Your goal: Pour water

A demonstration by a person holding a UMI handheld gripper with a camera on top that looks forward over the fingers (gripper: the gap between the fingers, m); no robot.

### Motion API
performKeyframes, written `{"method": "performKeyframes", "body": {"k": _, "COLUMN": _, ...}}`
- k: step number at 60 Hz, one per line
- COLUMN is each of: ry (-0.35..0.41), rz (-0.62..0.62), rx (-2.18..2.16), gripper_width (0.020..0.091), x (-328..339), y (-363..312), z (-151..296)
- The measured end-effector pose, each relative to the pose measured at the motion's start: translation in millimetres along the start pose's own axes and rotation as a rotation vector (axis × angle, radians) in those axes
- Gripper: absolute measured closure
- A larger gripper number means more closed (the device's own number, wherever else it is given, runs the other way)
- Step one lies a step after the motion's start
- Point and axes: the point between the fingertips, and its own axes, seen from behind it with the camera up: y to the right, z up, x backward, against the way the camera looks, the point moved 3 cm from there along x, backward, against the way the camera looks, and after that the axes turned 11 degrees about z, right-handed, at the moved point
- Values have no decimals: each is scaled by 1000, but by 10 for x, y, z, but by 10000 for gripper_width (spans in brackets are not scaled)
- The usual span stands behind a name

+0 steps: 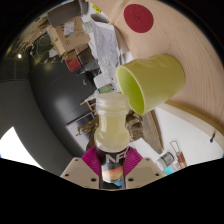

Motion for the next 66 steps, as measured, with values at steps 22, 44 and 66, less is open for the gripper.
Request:
{"method": "performKeyframes", "body": {"k": 22, "ry": -164, "rz": -26, "rx": 643, "gripper_width": 852, "x": 130, "y": -751, "z": -201}}
{"method": "performKeyframes", "body": {"k": 44, "ry": -59, "rz": -181, "rx": 1753, "gripper_width": 852, "x": 362, "y": -1950, "z": 956}}
{"method": "performKeyframes", "body": {"k": 66, "ry": -135, "rz": -559, "rx": 1899, "gripper_width": 852, "x": 713, "y": -722, "z": 2440}}
